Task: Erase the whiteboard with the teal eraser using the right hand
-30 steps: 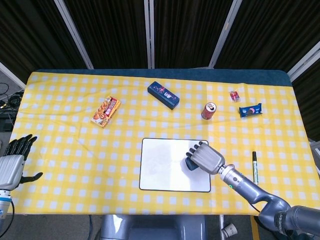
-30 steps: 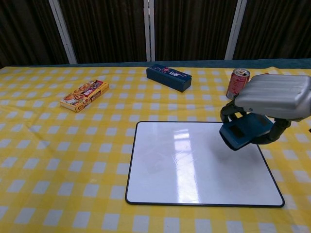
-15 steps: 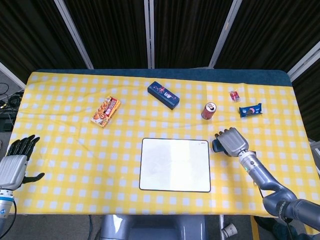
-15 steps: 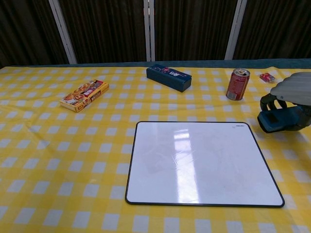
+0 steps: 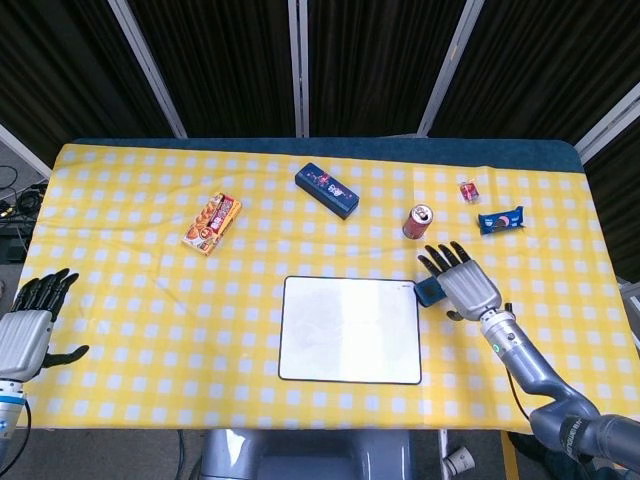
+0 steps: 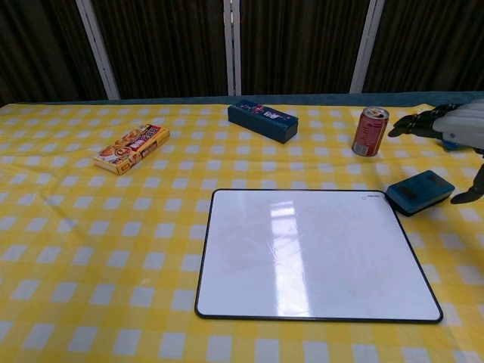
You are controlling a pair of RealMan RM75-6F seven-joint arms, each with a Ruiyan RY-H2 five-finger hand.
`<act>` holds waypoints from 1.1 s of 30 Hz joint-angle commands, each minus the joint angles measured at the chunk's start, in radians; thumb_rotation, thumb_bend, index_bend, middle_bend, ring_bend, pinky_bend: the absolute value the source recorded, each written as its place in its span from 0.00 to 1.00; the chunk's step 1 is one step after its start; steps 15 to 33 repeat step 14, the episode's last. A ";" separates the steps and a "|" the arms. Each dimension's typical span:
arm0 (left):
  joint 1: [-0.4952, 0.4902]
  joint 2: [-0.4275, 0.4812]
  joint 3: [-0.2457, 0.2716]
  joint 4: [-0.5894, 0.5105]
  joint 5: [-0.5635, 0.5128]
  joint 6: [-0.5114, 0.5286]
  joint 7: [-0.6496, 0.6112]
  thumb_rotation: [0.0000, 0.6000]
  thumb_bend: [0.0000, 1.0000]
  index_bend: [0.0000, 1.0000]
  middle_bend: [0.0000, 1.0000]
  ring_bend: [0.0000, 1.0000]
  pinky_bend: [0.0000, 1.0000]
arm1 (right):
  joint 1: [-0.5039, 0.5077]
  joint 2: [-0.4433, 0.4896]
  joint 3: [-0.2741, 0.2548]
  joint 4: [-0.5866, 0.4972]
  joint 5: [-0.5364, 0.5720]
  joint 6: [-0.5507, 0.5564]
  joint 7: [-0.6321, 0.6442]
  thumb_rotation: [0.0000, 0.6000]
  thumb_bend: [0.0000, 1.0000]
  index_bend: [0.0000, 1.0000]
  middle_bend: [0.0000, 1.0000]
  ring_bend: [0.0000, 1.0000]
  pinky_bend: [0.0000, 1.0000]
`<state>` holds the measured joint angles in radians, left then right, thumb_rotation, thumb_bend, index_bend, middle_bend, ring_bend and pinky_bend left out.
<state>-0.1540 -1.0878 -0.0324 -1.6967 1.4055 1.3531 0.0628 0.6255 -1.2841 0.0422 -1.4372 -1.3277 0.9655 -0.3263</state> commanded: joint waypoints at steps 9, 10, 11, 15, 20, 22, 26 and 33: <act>0.037 0.006 0.013 0.025 0.109 0.108 -0.082 1.00 0.00 0.00 0.00 0.00 0.00 | -0.330 0.092 -0.071 -0.035 -0.286 0.606 0.244 1.00 0.00 0.01 0.00 0.00 0.00; 0.038 0.006 0.014 0.025 0.112 0.109 -0.081 1.00 0.00 0.00 0.00 0.00 0.00 | -0.343 0.088 -0.072 -0.028 -0.290 0.623 0.251 1.00 0.00 0.01 0.00 0.00 0.00; 0.040 0.005 0.016 0.025 0.114 0.111 -0.078 1.00 0.00 0.00 0.00 0.00 0.00 | -0.360 0.083 -0.071 -0.019 -0.290 0.644 0.257 1.00 0.00 0.01 0.00 0.00 0.00; 0.042 -0.004 0.018 0.032 0.125 0.118 -0.079 1.00 0.00 0.00 0.00 0.00 0.00 | -0.399 0.065 -0.064 0.009 -0.278 0.682 0.269 1.00 0.00 0.01 0.00 0.00 0.00; 0.042 -0.004 0.018 0.032 0.125 0.118 -0.079 1.00 0.00 0.00 0.00 0.00 0.00 | -0.399 0.065 -0.064 0.009 -0.278 0.682 0.269 1.00 0.00 0.01 0.00 0.00 0.00; 0.042 -0.004 0.018 0.032 0.125 0.118 -0.079 1.00 0.00 0.00 0.00 0.00 0.00 | -0.399 0.065 -0.064 0.009 -0.278 0.682 0.269 1.00 0.00 0.01 0.00 0.00 0.00; 0.042 -0.004 0.018 0.032 0.125 0.118 -0.079 1.00 0.00 0.00 0.00 0.00 0.00 | -0.399 0.065 -0.064 0.009 -0.278 0.682 0.269 1.00 0.00 0.01 0.00 0.00 0.00; 0.042 -0.004 0.018 0.032 0.125 0.118 -0.079 1.00 0.00 0.00 0.00 0.00 0.00 | -0.399 0.065 -0.064 0.009 -0.278 0.682 0.269 1.00 0.00 0.01 0.00 0.00 0.00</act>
